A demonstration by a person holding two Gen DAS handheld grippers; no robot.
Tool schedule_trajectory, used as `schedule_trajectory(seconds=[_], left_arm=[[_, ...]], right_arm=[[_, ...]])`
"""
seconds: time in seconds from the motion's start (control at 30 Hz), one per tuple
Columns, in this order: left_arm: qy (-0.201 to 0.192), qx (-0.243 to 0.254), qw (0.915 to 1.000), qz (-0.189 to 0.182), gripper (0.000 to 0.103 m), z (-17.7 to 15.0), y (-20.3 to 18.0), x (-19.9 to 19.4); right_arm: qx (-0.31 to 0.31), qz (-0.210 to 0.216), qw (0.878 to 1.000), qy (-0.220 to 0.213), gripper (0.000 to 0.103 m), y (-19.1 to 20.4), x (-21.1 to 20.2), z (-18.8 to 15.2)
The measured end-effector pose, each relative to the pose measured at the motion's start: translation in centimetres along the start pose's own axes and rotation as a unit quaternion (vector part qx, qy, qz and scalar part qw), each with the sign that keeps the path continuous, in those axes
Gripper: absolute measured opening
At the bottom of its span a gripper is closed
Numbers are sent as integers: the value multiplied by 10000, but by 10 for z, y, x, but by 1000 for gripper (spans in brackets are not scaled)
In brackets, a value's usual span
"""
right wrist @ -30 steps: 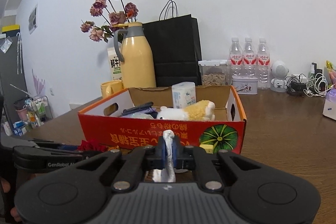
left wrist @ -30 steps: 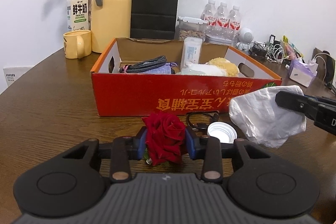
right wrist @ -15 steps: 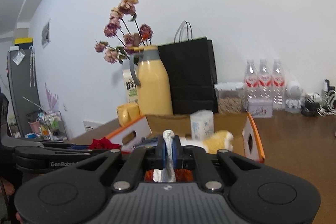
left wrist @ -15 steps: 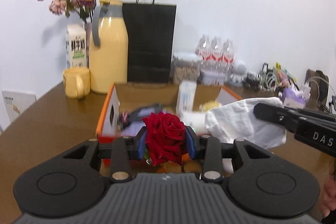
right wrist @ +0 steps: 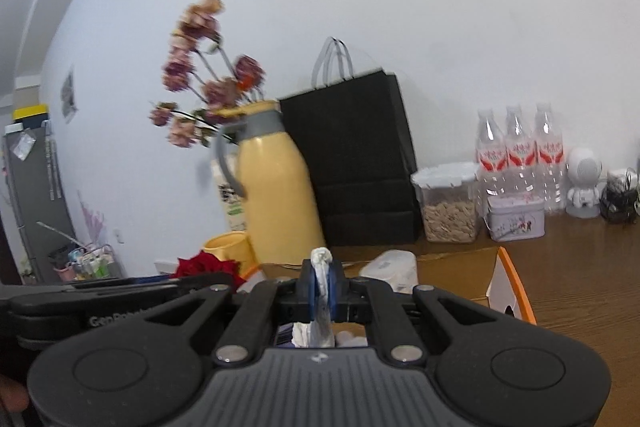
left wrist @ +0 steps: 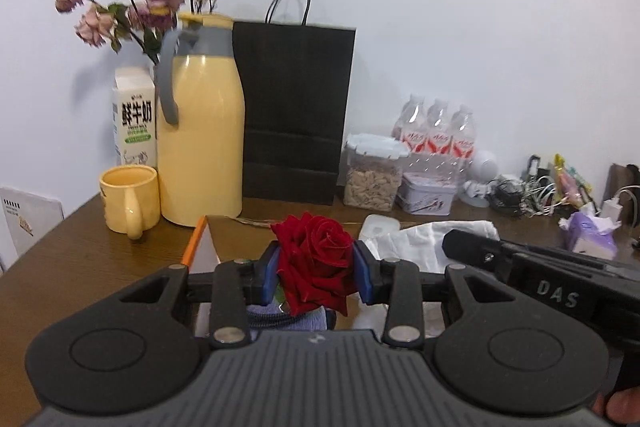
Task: Organize objects
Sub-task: 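Carry the red rose and white tissue over the box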
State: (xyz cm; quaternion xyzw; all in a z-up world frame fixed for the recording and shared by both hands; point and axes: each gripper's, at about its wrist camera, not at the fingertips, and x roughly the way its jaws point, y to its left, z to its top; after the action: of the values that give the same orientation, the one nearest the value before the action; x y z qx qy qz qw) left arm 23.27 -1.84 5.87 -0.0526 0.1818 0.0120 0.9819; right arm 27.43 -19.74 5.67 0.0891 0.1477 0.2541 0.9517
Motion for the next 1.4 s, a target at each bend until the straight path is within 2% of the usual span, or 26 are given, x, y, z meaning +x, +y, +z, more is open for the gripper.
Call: schedule_trajectory(seconds=[0.17,0.4,0.47,0.5,0.57,0.6,0.63,0.7,0.73,0.77,0.8,0.87,0.93,1.4], left_arm=[[225,22,9996,197,38,-7,5,34],[404,66,9985,364,40,-19,10,45],[408,101,9983,412,46,-21,10,45],[390,103,9983,422,52,-21,10,44],[291,109,9985,452,66,-21,11,40],[201,103,9987,460,78,-21,12,37],[102,101,9988,461,87,-19,12,34],[-104,131,9986,508,96,-18,12,27],[-166,134,9984,527,103,-17,12,25],[-231,121,9982,535,103,-17,12,23],[-276,103,9980,553,103,-16,12,21],[-311,75,9979,563,103,-14,13,19],[-327,39,9977,590,103,-13,13,18],[-321,60,9977,592,103,-14,11,13]], right_arm=[[118,-359,9991,176,6,-22,35,-11],[-32,-665,9973,314,7,-31,39,-18],[-133,-727,9967,342,10,-28,39,-20],[-164,-758,9963,359,13,-26,38,-20],[-210,-856,9953,399,16,-25,36,-21],[-230,-910,9947,415,16,-25,36,-22],[-244,-939,9943,440,24,-25,35,-22],[-274,-980,9937,471,41,-24,34,-22],[-324,-1028,9931,458,56,-23,33,-22],[-375,-1061,9927,435,67,-21,31,-22],[-426,-1080,9924,399,71,-19,30,-22],[-491,-1107,9922,303,95,-16,25,-21],[-558,-1166,9914,206,103,-13,21,-21],[-719,-1225,9897,161,103,-8,12,-16]])
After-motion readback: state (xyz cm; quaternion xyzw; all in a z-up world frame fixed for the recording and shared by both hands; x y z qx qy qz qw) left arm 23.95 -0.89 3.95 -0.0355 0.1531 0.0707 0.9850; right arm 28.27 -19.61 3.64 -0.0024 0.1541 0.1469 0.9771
